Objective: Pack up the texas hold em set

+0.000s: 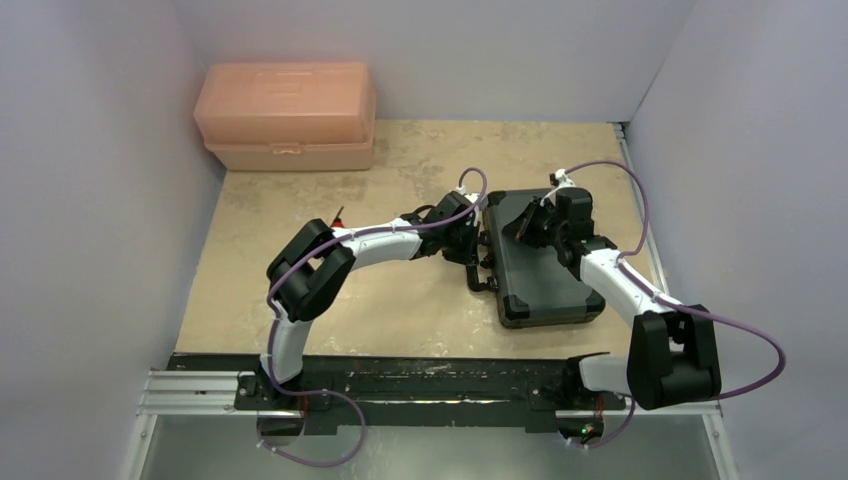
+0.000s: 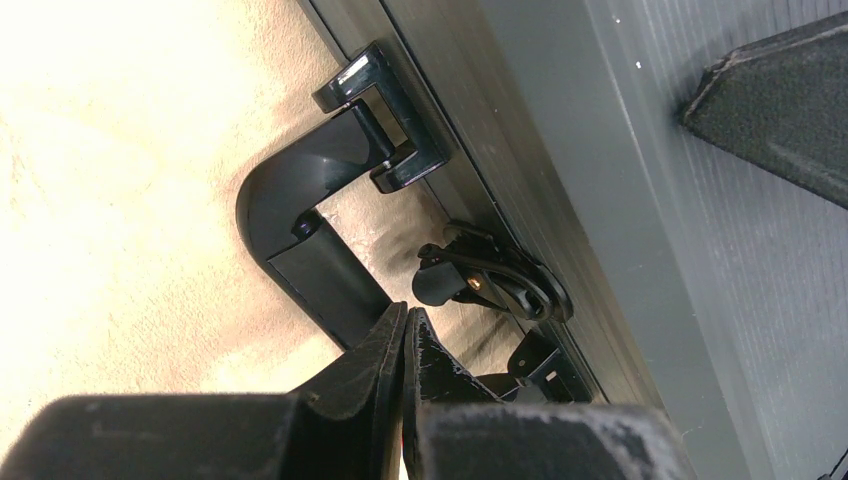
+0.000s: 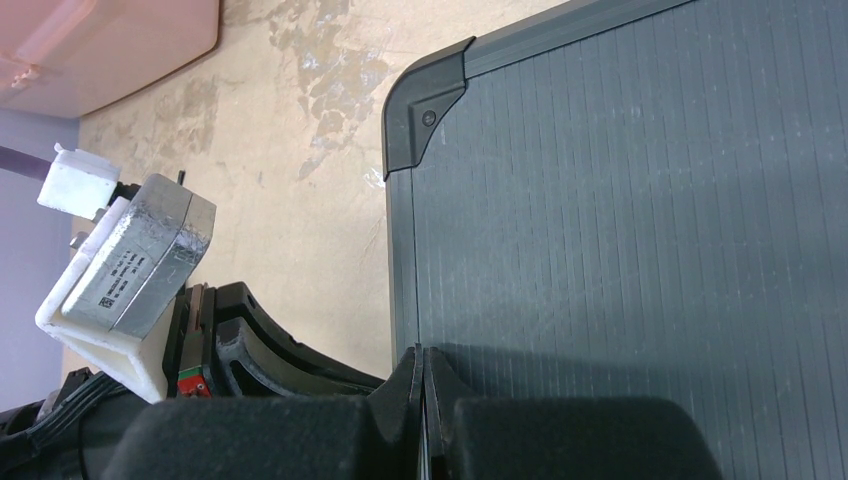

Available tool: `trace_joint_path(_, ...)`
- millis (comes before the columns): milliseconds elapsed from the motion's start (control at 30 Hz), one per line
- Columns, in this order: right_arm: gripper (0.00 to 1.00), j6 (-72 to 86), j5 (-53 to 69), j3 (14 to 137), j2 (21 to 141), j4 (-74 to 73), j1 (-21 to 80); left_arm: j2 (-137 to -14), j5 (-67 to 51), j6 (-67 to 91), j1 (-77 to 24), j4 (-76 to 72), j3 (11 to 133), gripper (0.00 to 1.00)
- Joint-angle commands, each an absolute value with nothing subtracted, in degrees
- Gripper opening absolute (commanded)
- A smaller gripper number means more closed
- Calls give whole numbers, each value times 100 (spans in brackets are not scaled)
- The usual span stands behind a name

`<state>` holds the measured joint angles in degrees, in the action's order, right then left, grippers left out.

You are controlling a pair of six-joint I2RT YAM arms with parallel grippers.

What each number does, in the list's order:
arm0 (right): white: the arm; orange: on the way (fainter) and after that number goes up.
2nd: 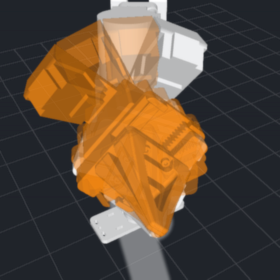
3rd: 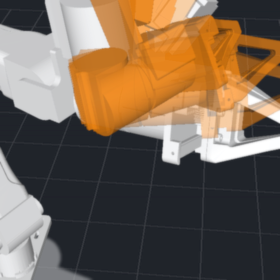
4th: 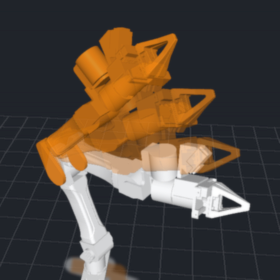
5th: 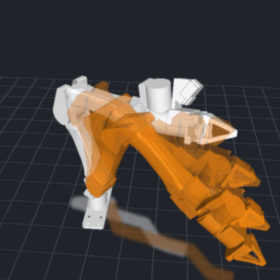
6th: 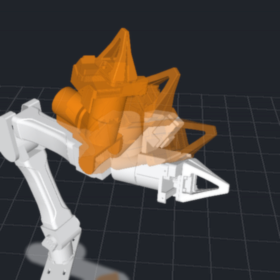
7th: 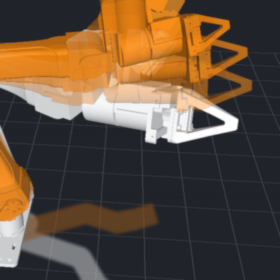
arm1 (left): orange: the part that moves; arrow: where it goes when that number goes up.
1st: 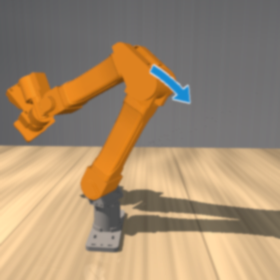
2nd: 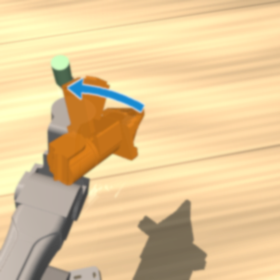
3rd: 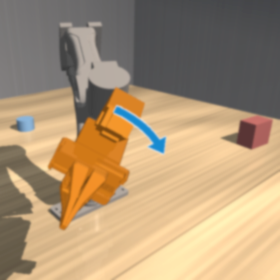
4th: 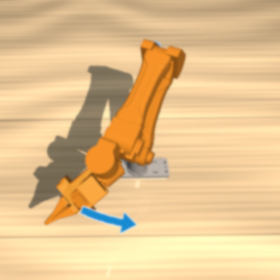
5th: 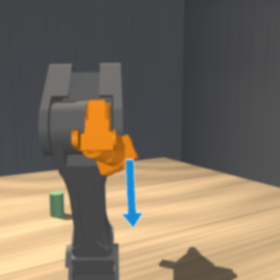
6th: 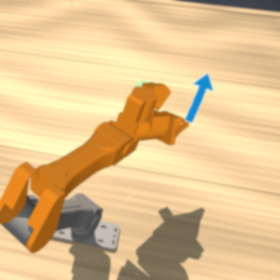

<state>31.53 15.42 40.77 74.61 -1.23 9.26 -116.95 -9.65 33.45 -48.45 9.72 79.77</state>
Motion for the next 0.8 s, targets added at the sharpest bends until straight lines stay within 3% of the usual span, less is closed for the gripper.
trace_joint_path(0,1,2922,1002,3709,7813,-1421,918,-11534,-885,3326,-4834,955,8091,0)
trace_joint_path(767,0,2926,1002,3691,7806,-1416,923,-11877,-1229,3424,-4859,945,8454,0)
